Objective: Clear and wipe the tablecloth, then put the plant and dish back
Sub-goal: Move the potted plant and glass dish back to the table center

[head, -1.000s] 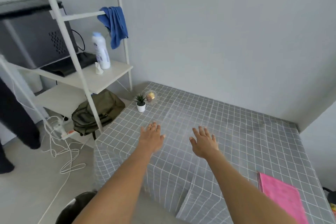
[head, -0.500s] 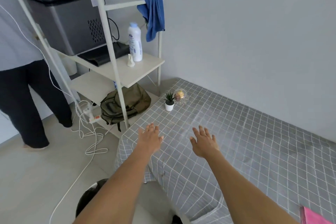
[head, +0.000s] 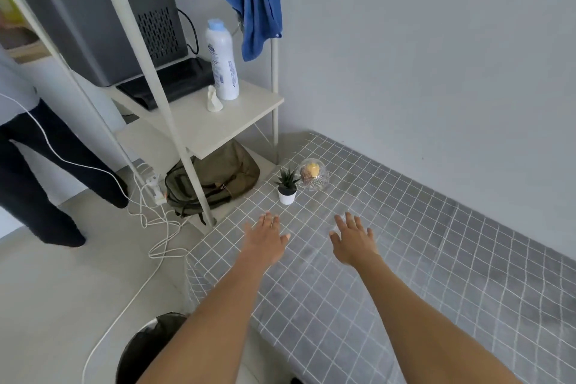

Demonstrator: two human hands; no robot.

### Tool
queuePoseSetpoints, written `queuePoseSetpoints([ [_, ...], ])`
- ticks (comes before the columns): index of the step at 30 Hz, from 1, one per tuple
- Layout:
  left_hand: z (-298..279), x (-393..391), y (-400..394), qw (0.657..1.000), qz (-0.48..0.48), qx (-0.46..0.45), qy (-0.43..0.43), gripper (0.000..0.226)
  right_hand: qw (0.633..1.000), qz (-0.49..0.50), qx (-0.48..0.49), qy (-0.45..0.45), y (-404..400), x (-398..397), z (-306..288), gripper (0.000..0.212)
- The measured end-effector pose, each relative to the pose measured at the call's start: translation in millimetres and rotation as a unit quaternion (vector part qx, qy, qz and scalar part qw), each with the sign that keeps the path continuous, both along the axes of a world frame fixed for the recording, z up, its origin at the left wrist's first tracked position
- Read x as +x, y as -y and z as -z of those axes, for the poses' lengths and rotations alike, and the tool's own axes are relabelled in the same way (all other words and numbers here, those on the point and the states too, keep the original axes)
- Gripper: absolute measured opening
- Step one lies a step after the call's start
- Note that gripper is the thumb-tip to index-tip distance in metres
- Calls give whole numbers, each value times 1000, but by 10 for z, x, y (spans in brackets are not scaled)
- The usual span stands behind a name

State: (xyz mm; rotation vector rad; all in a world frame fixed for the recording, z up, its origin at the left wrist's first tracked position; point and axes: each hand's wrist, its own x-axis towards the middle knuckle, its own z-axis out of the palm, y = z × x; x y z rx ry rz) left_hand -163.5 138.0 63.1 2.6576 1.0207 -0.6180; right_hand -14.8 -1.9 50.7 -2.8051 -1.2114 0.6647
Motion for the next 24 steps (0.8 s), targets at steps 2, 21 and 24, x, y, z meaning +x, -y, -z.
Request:
queuePoseSetpoints([
  [2,53,47,-51,1000,-2,-9,0,62,1000,-7,-5,0,-106,110,43,57],
  [21,655,531,-910,992,-64,-89,67,71,995,55,73,-29,-1070,915,450,63],
  [24,808,556,-933,983,-91,-101,127,81,988,79,131,-25,-1230,1001,548,72],
])
